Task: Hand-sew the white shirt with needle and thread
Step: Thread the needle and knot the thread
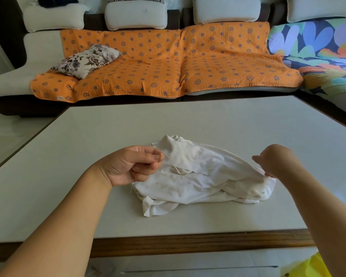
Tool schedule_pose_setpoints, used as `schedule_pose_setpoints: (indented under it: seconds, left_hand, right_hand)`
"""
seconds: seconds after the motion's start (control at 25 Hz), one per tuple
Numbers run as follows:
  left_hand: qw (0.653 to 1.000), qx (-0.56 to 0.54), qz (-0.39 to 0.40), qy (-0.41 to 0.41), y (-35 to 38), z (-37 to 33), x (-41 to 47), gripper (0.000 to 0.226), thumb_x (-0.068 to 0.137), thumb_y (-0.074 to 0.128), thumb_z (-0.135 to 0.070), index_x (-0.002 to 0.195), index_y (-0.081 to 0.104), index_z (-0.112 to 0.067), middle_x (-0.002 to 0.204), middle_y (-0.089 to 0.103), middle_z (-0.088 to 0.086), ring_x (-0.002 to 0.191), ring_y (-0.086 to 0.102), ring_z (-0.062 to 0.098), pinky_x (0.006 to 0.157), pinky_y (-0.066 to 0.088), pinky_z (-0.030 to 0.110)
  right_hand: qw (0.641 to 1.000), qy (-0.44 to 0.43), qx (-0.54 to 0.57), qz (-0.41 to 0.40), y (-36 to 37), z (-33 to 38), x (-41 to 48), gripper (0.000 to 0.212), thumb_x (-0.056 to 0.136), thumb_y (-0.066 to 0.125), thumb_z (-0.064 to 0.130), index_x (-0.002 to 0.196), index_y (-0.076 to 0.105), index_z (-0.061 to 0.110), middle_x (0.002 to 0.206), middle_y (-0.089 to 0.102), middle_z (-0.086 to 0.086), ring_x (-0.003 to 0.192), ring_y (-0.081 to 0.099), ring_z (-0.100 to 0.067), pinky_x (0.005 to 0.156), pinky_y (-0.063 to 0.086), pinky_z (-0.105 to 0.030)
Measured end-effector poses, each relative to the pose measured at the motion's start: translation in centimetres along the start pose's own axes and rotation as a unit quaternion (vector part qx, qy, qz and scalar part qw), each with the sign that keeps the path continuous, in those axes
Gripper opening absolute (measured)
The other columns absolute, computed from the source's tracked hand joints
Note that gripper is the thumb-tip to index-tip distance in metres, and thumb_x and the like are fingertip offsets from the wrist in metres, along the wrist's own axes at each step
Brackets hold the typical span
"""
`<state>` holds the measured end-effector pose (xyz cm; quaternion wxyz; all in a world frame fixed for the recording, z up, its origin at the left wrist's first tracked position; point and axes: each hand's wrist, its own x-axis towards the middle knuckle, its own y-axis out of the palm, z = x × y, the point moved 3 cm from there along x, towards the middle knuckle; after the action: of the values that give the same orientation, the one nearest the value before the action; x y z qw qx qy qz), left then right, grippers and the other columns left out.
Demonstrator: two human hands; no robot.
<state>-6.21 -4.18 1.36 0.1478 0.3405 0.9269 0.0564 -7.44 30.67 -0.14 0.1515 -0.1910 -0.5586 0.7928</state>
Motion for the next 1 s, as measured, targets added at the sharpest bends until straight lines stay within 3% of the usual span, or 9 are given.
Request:
schedule_pose_setpoints:
  seconds: [0.08, 0.16, 0.24, 0.32, 0.4, 0.48, 0.56, 0.72, 1.0]
  left_hand:
    - [1.0, 0.019, 0.003, -0.011, 0.4, -0.1, 0.1, 0.031, 0.059, 0.091, -0.032, 0.077, 0.071, -0.017, 0.063, 0.055, -0.003, 0.045, 0.028, 0.002, 0.038, 0.022, 0.013]
    - [0.999, 0.046, 0.009, -0.024, 0.9, -0.2, 0.2, 0.028, 0.06, 0.089, -0.03, 0.077, 0.071, -0.018, 0.062, 0.055, -0.003, 0.044, 0.028, 0.002, 0.039, 0.021, 0.013]
    - [0.996, 0.081, 0.019, -0.039, 1.9, -0.4, 0.5, 0.011, 0.068, 0.08, -0.022, 0.076, 0.072, -0.019, 0.061, 0.054, -0.002, 0.043, 0.029, 0.001, 0.04, 0.021, 0.013]
    - [0.993, 0.102, 0.033, -0.051, 3.1, -0.7, 0.8, 0.007, 0.081, 0.068, -0.015, 0.077, 0.072, -0.018, 0.061, 0.054, -0.002, 0.042, 0.029, 0.002, 0.04, 0.021, 0.014]
    - [0.99, 0.121, 0.046, -0.058, 4.0, -0.8, 1.1, 0.012, 0.087, 0.059, -0.013, 0.085, 0.071, -0.015, 0.061, 0.054, -0.002, 0.042, 0.028, 0.001, 0.041, 0.018, 0.015]
    - [0.988, 0.141, 0.035, -0.053, 4.4, -1.0, 1.2, 0.009, 0.092, 0.06, -0.011, 0.091, 0.069, -0.012, 0.062, 0.054, -0.003, 0.043, 0.027, 0.002, 0.042, 0.014, 0.017]
    - [0.986, 0.156, 0.008, -0.05, 4.2, -1.0, 1.3, 0.011, 0.092, 0.062, -0.015, 0.088, 0.072, -0.015, 0.063, 0.054, -0.003, 0.045, 0.026, 0.003, 0.045, 0.013, 0.019]
    - [0.987, 0.153, -0.02, -0.053, 3.6, -0.7, 1.4, 0.016, 0.081, 0.063, -0.024, 0.084, 0.077, -0.019, 0.062, 0.053, -0.003, 0.046, 0.027, 0.003, 0.048, 0.012, 0.021]
    - [0.986, 0.157, -0.025, -0.049, 3.2, -0.3, 1.9, 0.021, 0.086, 0.059, -0.026, 0.095, 0.074, -0.014, 0.062, 0.047, -0.005, 0.049, 0.029, 0.004, 0.048, 0.017, 0.018]
  right_hand:
    - [0.986, -0.081, 0.051, -0.138, -1.6, 1.6, -2.0, 0.029, 0.095, 0.055, 0.033, 0.103, 0.06, 0.005, 0.115, 0.059, -0.014, 0.09, 0.059, -0.034, 0.076, 0.043, -0.035]
    - [0.936, -0.203, 0.213, -0.195, -2.9, 4.3, -5.6, 0.025, 0.096, 0.054, 0.032, 0.109, 0.06, 0.011, 0.108, 0.057, -0.005, 0.089, 0.062, -0.023, 0.074, 0.04, -0.026]
    - [0.891, -0.293, 0.347, -0.007, -2.1, 7.5, -9.2, 0.03, 0.097, 0.05, 0.04, 0.115, 0.061, 0.02, 0.097, 0.064, 0.004, 0.066, 0.063, -0.009, 0.059, 0.044, -0.019]
    - [0.854, -0.323, 0.353, 0.205, -0.2, 9.4, -11.8, 0.043, 0.095, 0.04, 0.053, 0.125, 0.057, 0.027, 0.108, 0.067, 0.007, 0.059, 0.062, -0.011, 0.054, 0.05, -0.024]
    - [0.838, -0.323, 0.326, 0.294, 1.2, 9.6, -12.5, 0.052, 0.092, 0.034, 0.062, 0.119, 0.061, 0.027, 0.1, 0.07, 0.005, 0.062, 0.061, -0.017, 0.056, 0.049, -0.026]
    - [0.838, -0.307, 0.334, 0.304, 1.5, 9.2, -12.0, 0.051, 0.091, 0.039, 0.062, 0.099, 0.068, 0.02, 0.071, 0.062, -0.002, 0.058, 0.051, -0.017, 0.056, 0.042, -0.025]
    - [0.847, -0.294, 0.341, 0.281, 1.3, 8.7, -11.1, 0.041, 0.094, 0.051, 0.05, 0.082, 0.067, 0.015, 0.059, 0.045, 0.0, 0.056, 0.038, -0.014, 0.053, 0.034, -0.023]
    - [0.857, -0.279, 0.353, 0.251, 0.1, 7.8, -9.8, 0.032, 0.095, 0.056, 0.037, 0.075, 0.062, 0.012, 0.053, 0.036, 0.005, 0.048, 0.03, -0.01, 0.05, 0.03, -0.02]
    - [0.866, -0.251, 0.377, 0.212, -1.5, 6.1, -8.0, 0.034, 0.098, 0.053, 0.032, 0.07, 0.055, 0.013, 0.05, 0.032, 0.007, 0.048, 0.026, -0.012, 0.049, 0.024, -0.025]
